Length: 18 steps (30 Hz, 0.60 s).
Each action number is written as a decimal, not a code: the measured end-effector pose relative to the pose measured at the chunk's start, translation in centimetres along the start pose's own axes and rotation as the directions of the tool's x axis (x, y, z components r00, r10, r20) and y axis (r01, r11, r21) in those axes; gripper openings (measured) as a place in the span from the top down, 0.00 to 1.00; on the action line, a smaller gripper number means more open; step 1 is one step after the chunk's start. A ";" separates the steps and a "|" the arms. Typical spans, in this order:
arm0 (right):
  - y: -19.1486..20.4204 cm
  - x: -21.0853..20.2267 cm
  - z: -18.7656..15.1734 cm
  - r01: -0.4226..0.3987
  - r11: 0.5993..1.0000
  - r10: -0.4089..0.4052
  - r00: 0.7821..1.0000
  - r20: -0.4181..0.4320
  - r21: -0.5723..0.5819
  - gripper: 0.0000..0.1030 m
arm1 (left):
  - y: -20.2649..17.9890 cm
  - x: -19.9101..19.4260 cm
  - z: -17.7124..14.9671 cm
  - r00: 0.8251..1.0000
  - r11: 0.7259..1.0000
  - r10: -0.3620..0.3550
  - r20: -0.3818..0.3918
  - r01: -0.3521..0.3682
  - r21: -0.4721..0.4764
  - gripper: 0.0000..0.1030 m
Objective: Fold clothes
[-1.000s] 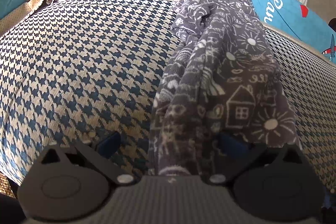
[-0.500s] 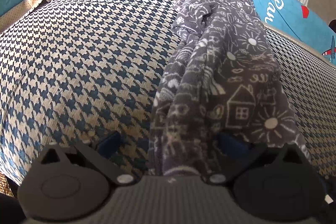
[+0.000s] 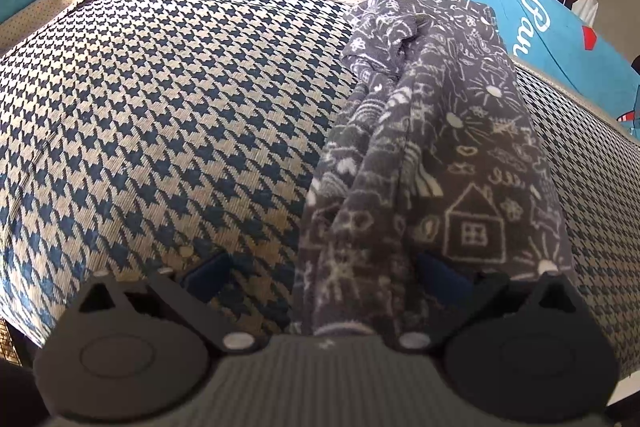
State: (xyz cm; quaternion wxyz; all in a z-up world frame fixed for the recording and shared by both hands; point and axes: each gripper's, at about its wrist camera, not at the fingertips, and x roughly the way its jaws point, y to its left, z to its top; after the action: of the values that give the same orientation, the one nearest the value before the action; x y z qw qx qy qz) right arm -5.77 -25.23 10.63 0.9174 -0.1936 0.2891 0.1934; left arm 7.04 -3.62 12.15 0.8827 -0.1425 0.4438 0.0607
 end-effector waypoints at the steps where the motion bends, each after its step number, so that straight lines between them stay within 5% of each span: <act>1: 0.1 -0.1 -0.1 0.000 1.000 0.000 1.000 -0.002 -0.004 0.96 | 0.1 0.0 0.0 1.000 1.000 0.001 0.000 -0.001 -0.003 0.00; 7: 0.4 -0.3 -0.6 0.011 1.000 -0.011 1.000 -0.027 -0.006 0.96 | 0.2 -0.2 0.0 1.000 1.000 0.005 0.002 -0.005 -0.006 0.00; 12: -1.5 -1.4 -0.1 0.012 0.992 -0.010 1.000 -0.022 0.122 0.97 | 0.2 -0.3 0.1 1.000 1.000 0.011 0.006 -0.010 -0.016 0.00; 18: -1.5 -2.3 0.9 0.016 0.990 -0.022 0.999 0.046 0.141 0.97 | -0.3 -0.5 0.0 1.000 1.000 0.005 0.013 -0.005 -0.004 0.00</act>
State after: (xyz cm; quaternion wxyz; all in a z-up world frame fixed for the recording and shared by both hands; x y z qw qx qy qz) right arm -6.36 -26.64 13.08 0.9371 -0.1266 0.2783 0.1683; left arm 6.86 -3.90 12.59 0.8850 -0.1428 0.4384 0.0647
